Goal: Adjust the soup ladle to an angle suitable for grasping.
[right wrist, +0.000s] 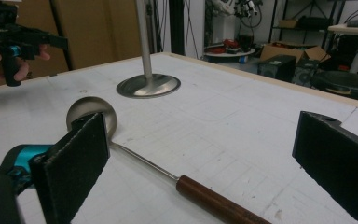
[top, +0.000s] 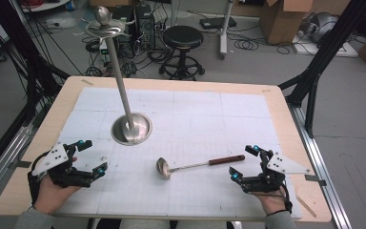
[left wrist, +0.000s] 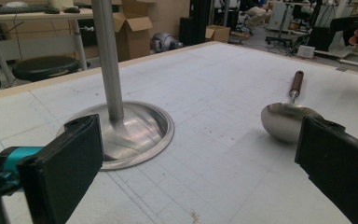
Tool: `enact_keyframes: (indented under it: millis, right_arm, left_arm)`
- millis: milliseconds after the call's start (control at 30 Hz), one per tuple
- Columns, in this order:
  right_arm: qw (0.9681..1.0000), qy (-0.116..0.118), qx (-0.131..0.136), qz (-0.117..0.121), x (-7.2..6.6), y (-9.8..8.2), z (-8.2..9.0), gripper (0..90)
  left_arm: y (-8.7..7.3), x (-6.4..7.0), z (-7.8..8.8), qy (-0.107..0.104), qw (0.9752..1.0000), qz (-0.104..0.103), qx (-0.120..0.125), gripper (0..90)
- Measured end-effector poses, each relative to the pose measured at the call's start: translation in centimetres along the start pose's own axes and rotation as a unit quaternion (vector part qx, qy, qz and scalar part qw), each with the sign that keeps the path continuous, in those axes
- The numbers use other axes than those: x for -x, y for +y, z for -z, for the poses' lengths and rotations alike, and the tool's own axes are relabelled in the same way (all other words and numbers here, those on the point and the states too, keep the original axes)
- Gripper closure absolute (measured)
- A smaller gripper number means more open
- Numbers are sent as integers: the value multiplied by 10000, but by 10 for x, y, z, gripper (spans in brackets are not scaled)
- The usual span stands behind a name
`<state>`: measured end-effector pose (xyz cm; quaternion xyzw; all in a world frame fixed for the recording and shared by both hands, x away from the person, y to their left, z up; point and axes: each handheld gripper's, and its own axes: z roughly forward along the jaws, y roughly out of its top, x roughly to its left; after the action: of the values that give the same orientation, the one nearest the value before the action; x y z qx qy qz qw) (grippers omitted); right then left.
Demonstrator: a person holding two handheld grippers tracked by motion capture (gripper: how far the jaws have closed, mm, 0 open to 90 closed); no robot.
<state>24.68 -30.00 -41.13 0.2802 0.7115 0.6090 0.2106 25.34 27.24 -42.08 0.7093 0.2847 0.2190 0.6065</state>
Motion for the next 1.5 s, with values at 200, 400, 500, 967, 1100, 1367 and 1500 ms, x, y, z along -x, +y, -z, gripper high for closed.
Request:
enact_keyframes:
  millis: [200, 400, 500, 967, 1100, 1367, 1500]
  right_arm:
    - [9999, 42, -109, 10, -1, -1, -2, 30]
    - [9998, 97, -190, -17, -1, -2, -3, 75]
    - [9990, 207, 41, -385, 0, -2, 0, 311]
    - [9990, 43, -437, -76, -6, -7, -5, 900]
    - [9975, 70, -696, -130, -6, -10, -11, 900]
    - [9925, -151, -1214, -56, -7, -18, -23, 900]
    - [9880, -206, -1500, -299, -5, -21, -28, 900]
  left_arm:
    - [0, 0, 0, 11, 10000, -4, -2, 17]
    - [0, 0, -1, 35, 10000, -1, -7, 17]
    - [0, 0, -2, -26, 10000, 5, -47, 17]
    - [-1, 0, -4, 36, 10000, 10, -91, 17]
    - [-1, 0, -4, 41, 9999, 4, -92, 17]
    - [-1, 0, -4, 50, 9999, -6, -136, 17]
    - [-2, 0, -5, 78, 9998, -17, -169, 17]
